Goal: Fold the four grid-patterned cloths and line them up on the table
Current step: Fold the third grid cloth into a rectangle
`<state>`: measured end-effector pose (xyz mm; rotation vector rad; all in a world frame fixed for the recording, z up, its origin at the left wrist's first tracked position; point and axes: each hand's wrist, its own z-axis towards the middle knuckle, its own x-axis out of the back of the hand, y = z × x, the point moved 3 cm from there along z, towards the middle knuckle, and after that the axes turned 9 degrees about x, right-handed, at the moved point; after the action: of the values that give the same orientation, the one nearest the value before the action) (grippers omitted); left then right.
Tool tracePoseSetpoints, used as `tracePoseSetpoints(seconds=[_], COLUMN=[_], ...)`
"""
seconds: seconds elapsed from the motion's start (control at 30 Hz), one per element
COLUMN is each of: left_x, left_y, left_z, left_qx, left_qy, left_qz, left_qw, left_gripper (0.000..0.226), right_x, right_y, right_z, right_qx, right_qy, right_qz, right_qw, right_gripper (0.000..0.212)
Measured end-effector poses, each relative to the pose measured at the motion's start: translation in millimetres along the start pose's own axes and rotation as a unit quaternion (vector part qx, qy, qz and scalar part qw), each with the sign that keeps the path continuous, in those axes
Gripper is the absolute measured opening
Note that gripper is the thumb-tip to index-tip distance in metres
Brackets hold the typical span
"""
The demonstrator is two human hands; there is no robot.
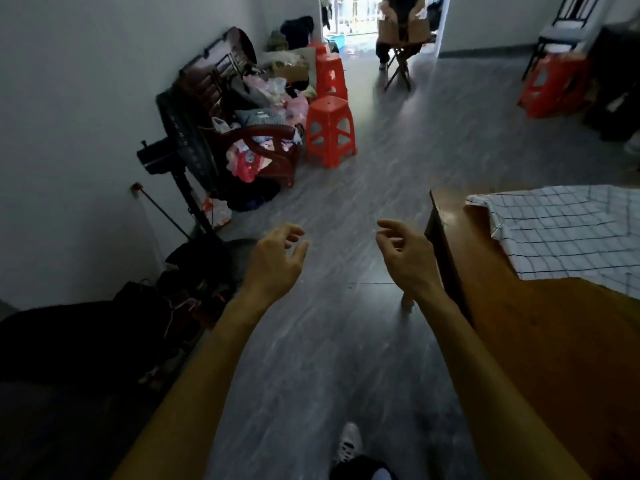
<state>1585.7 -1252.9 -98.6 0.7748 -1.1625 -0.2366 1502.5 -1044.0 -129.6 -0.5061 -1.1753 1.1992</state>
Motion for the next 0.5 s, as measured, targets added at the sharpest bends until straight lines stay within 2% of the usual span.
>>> tracePoseSetpoints(seconds=[0.23,0.5], left_x=[-13.1,-61.4], left_y=[8.5,-10.2], left_z=[133.2,271.9], left_qx=[-0.037,-0.077], left_qy=[-0.027,-0.069], left_qz=[-0.002,-0.046], left_qw=[0.999,0.994], left_gripper=[0.018,0.016], right_x=[-18.2,-46.6], right_y=[16.9,62.7], right_z=[109.8,208.0], right_qx=[-0.032,-0.065], right_qy=[0.032,0.061], right_qz=[0.0,-0.06], right_qw=[0.999,0.994], right_gripper=[0.027,0.028])
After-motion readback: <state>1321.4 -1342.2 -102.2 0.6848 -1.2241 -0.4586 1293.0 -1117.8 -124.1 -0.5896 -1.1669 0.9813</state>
